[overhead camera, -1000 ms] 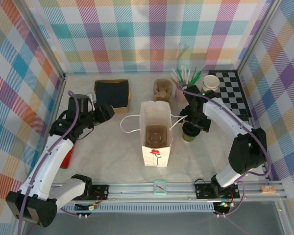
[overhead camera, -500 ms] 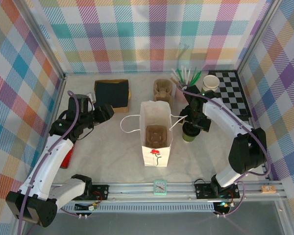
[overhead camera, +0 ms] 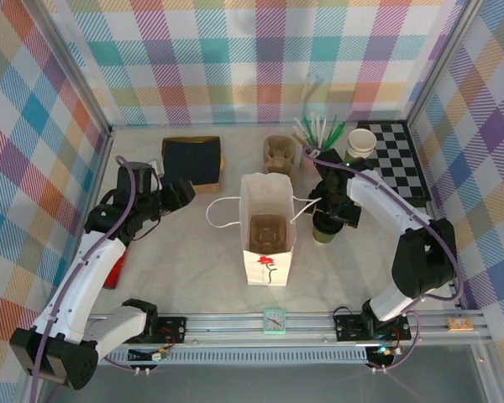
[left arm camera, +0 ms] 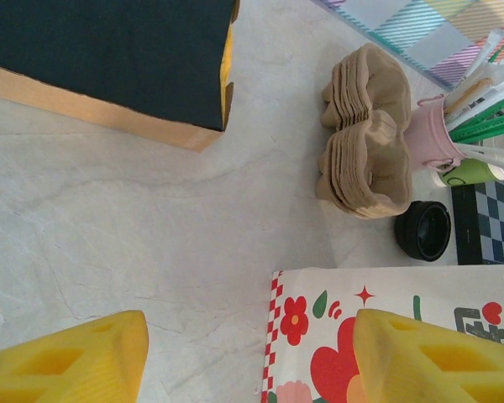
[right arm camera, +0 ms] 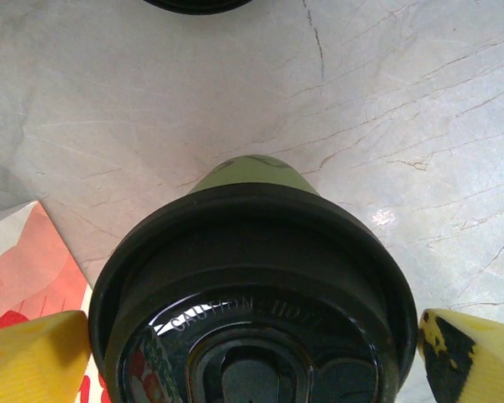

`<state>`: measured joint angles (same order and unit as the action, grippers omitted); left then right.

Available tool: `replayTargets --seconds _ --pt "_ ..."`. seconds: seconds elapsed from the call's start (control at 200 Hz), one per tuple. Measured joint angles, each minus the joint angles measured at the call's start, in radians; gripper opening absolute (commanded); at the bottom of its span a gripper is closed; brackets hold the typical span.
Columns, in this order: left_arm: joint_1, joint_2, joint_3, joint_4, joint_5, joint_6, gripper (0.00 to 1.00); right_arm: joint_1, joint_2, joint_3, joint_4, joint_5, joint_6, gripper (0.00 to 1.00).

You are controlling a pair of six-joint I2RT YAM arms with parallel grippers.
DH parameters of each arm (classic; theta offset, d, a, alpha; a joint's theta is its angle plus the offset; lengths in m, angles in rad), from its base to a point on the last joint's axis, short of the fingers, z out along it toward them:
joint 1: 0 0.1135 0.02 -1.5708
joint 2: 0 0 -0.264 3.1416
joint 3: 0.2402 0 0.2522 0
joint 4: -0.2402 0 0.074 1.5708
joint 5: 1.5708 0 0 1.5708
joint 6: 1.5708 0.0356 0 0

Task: Pack the takeout coffee

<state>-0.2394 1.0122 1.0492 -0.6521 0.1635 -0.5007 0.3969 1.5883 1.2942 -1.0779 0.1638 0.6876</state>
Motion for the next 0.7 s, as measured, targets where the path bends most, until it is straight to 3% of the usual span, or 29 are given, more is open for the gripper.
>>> replayTargets --seconds 0.7 --pt "0.0 -0.023 0.0 -0.003 -0.018 0.0 0.66 0.0 0.017 -0.04 0.061 -0.027 -0.02 0.99"
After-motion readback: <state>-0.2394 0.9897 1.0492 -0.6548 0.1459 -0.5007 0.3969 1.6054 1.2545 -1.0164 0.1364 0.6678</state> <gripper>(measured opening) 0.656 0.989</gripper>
